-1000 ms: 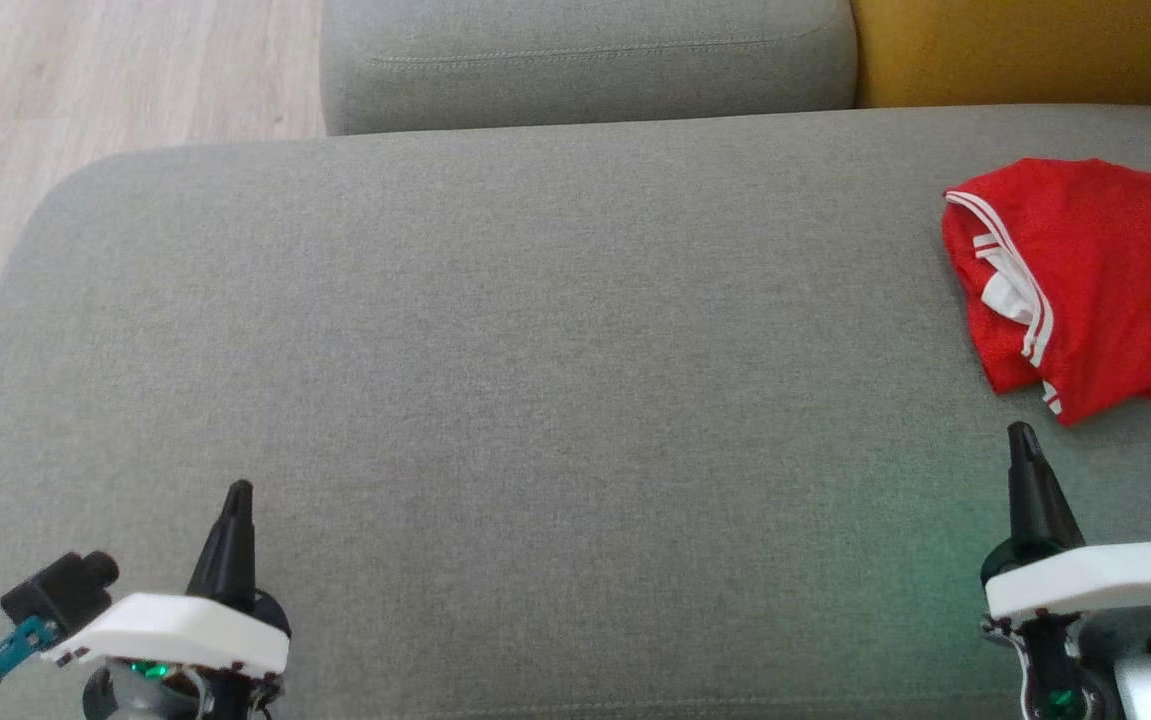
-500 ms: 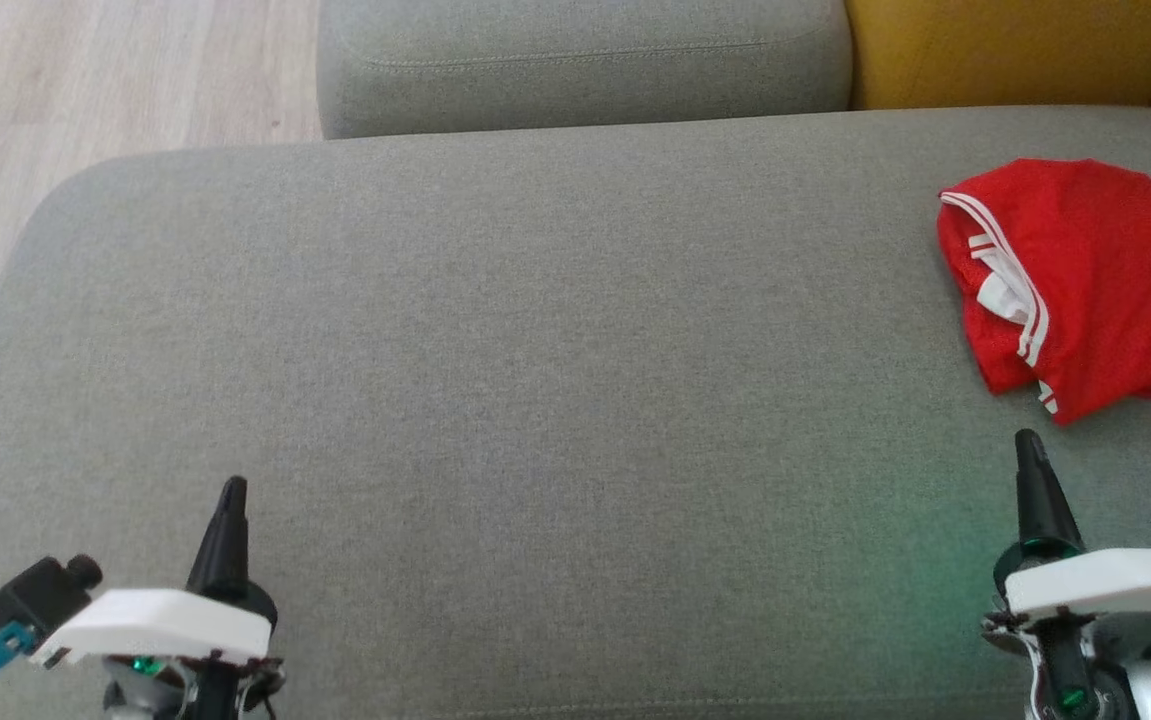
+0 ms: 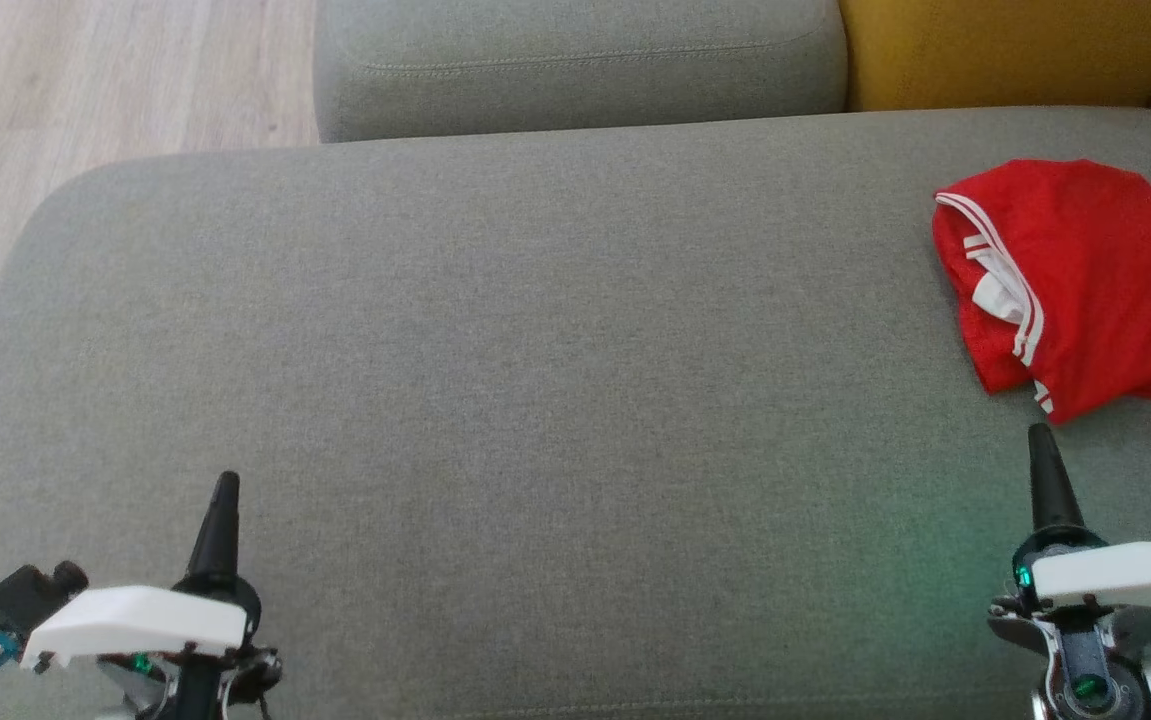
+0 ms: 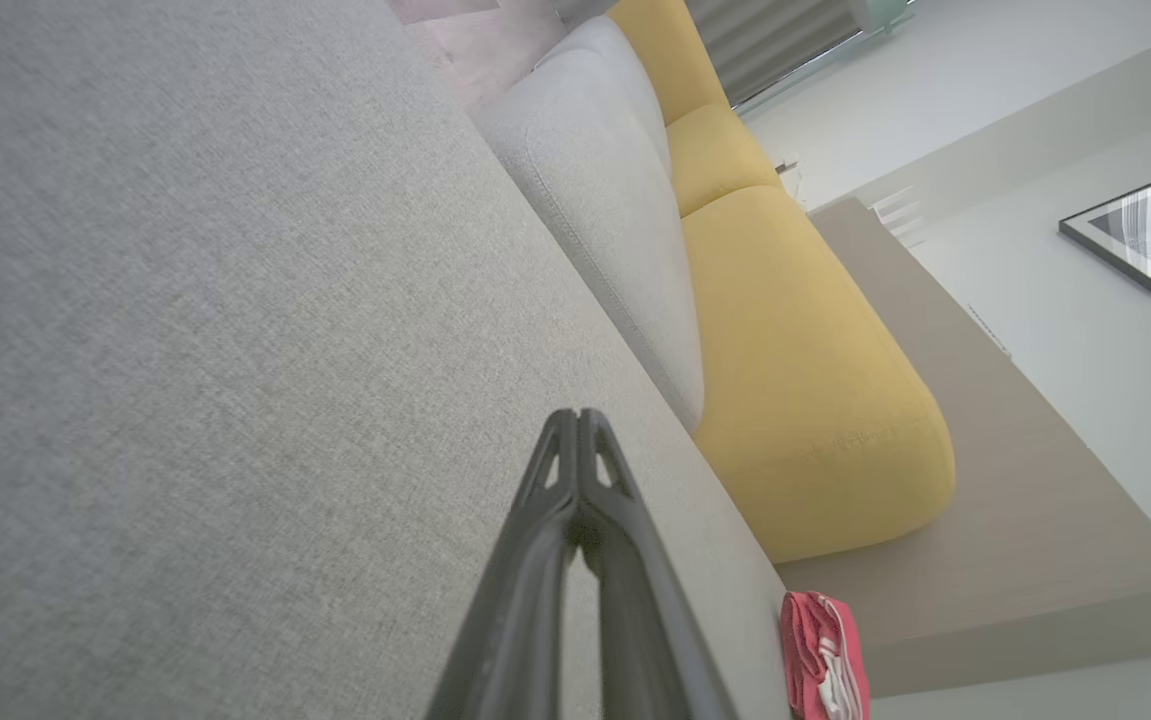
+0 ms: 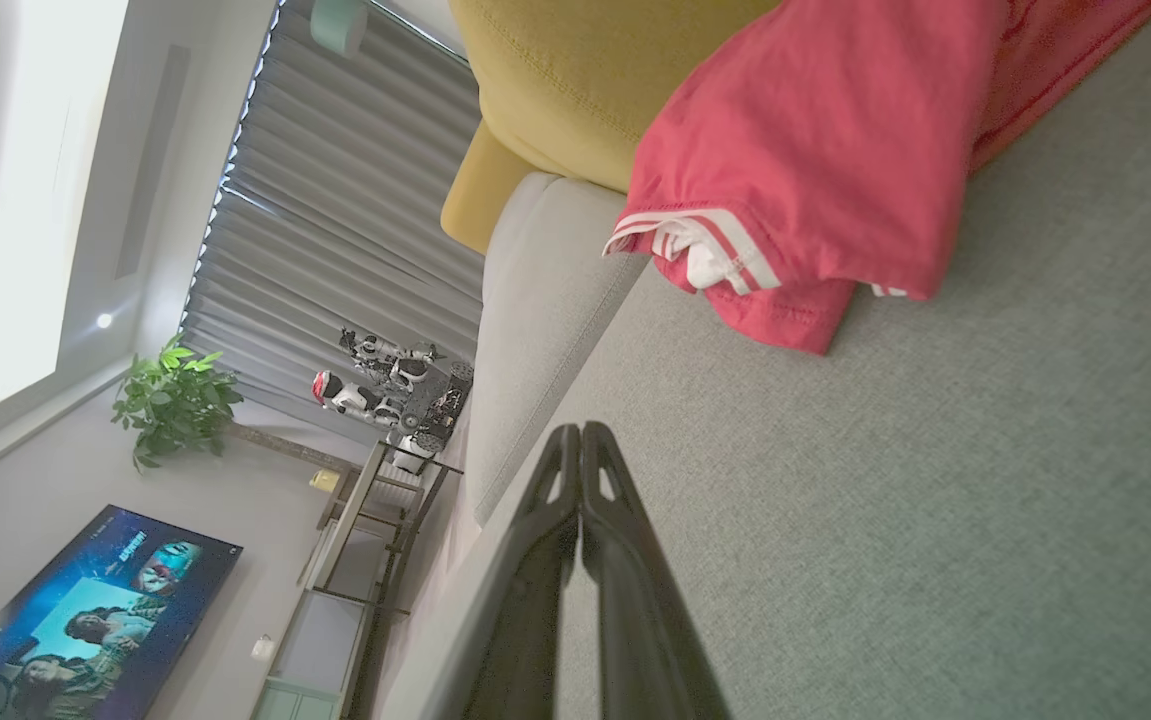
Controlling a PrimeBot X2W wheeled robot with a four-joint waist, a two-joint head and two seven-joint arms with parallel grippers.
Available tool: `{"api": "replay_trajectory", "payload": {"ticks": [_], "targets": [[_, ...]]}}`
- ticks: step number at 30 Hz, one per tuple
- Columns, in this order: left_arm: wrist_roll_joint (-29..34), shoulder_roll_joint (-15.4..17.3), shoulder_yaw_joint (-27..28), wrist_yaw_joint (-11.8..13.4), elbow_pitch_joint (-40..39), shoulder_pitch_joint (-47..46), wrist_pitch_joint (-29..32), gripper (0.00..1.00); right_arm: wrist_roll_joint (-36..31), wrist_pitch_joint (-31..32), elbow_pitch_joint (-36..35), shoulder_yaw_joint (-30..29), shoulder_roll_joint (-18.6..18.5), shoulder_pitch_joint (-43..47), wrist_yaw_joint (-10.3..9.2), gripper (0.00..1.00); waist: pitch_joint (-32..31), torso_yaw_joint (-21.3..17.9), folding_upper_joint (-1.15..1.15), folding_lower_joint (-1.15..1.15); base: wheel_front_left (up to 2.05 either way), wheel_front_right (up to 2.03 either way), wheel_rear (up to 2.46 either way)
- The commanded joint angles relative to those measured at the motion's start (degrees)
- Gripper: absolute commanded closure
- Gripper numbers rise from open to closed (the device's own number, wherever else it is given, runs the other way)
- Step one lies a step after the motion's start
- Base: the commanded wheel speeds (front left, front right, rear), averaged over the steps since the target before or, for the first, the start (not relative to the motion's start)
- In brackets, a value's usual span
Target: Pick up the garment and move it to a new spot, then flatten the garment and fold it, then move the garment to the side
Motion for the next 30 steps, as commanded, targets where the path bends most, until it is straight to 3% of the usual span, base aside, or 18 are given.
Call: {"api": "replay_trajectory", "payload": {"ticks": [1,30], "targets": [[-1.54,0.3,2.07,-0.66,-1.58,-3.55,0.61,1.0,1.8,0.29,-1.45,0.54,-0.31,-3.14,-0.02,1.0,-0.02,-0.02,0.0,0.0,0.0,0.0,0.0],[-20.55,-1.36,5.76,-2.36,-0.47,-5.69,5.22,1.0,22.07,2.16,0.69,-0.52,-0.38,-4.66,-0.04,1.0,-0.47,-0.58,0.0,0.0,0.0,0.0,0.0]]}}
